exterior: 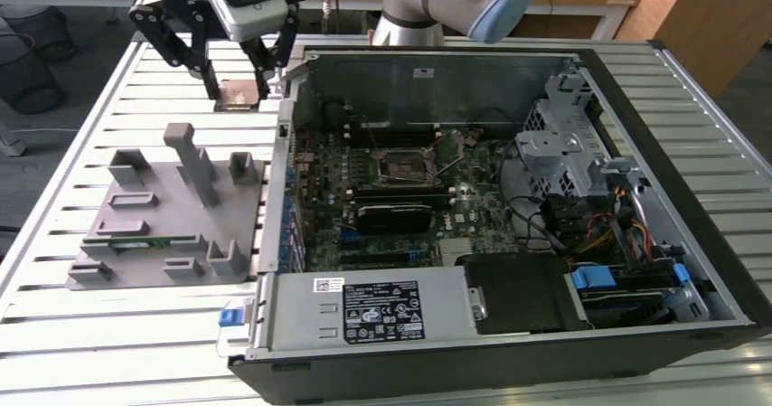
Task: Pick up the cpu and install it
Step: 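Pick up the cpu and move it towards the insertion slot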
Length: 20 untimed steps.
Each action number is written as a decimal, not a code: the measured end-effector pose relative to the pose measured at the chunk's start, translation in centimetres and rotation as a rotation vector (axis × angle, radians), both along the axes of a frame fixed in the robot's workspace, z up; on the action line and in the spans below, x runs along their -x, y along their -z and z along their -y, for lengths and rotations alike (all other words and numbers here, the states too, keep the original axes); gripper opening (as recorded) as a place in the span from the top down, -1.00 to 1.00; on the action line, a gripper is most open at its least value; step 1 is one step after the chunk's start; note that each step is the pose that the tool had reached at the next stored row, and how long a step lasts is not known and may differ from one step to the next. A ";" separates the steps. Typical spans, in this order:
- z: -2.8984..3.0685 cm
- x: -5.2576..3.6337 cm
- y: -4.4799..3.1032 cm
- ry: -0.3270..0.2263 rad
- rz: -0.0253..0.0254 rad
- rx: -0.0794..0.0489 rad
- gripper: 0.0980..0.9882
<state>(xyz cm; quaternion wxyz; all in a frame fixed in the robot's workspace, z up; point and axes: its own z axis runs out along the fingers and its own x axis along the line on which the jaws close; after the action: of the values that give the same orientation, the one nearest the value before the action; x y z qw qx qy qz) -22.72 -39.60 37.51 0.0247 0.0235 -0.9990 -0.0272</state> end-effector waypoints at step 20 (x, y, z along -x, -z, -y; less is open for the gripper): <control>0.00 -4.38 0.00 0.000 -0.0062 0.000 0.03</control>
<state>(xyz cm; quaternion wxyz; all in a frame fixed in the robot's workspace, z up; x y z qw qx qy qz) -18.34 -39.60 37.51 0.0278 0.0233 -0.9990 -0.0274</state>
